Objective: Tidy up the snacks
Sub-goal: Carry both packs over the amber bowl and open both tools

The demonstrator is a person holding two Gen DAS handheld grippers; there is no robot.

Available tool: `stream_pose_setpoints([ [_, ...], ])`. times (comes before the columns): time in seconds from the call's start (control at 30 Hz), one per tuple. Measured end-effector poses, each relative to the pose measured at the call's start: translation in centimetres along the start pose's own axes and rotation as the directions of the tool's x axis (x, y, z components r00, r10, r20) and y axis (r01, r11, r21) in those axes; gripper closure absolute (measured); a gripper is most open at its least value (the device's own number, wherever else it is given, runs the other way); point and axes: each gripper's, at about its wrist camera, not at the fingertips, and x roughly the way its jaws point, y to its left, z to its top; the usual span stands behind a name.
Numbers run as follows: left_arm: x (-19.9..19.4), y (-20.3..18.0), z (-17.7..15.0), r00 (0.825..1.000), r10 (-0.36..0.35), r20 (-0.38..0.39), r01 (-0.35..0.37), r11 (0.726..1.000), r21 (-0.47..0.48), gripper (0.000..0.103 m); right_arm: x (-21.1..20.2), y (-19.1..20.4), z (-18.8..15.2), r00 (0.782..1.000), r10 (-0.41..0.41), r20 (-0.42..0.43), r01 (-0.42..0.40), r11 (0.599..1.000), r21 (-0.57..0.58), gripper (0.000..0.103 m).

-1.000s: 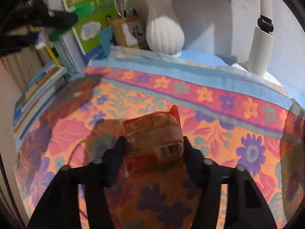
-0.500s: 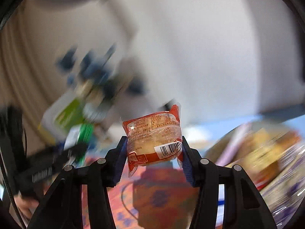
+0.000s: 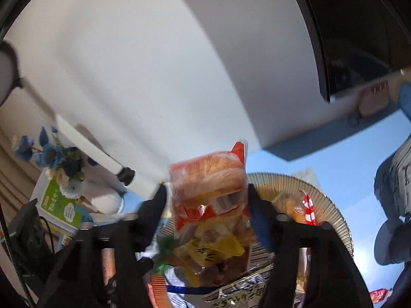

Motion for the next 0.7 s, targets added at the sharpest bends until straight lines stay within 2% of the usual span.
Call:
stream_pose_setpoints([
  [0.07,0.0,0.3,0.1,1.000,-0.002,-0.007,0.002,1.000,-0.015,0.017,-0.5,-0.2,-0.3,1.000,-0.001,0.017,0.001,1.000,0.015,0.017],
  [0.23,-1.1,1.1,-0.1,0.999,0.042,0.029,-0.041,0.999,-0.036,0.017,-2.3,0.0,-0.5,0.999,-0.001,0.034,0.001,1.000,-0.001,0.017],
  [0.4,-3.6,2.8,-0.5,0.991,0.111,0.070,-0.102,0.987,-0.123,0.016,-4.6,1.5,-1.4,0.998,0.021,0.056,-0.019,0.999,-0.027,0.017],
  [0.47,-5.0,3.5,-1.0,0.985,0.150,0.090,-0.133,0.977,-0.166,0.014,-5.7,2.4,-2.1,0.998,0.025,0.058,-0.022,0.998,-0.061,0.017],
  [0.53,-6.1,3.9,-1.6,0.976,0.195,0.095,-0.173,0.965,-0.196,0.006,-6.9,3.6,-3.5,0.998,0.007,0.059,-0.001,0.994,-0.110,0.016],
  [0.7,-7.8,3.9,-4.4,0.948,0.310,0.073,-0.283,0.926,-0.251,0.004,-8.6,5.3,-7.8,0.999,-0.027,0.047,0.036,0.976,-0.215,0.004],
])
